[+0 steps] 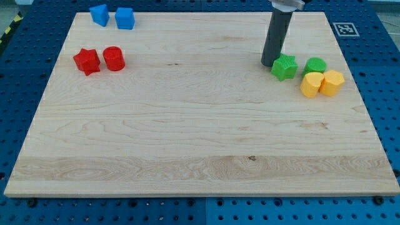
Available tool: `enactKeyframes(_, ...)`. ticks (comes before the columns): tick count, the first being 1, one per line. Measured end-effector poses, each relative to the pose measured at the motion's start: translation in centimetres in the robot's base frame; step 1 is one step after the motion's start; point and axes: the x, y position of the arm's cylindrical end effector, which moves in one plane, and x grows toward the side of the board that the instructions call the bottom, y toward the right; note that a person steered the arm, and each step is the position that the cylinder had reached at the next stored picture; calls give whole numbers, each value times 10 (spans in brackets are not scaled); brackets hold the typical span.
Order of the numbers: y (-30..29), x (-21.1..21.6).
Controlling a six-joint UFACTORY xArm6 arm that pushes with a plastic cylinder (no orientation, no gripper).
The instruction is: Move the arm towards the left of the board
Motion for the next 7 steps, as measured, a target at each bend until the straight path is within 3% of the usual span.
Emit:
enactKeyframes(4,16,0)
enactKeyframes(7,-14,-2)
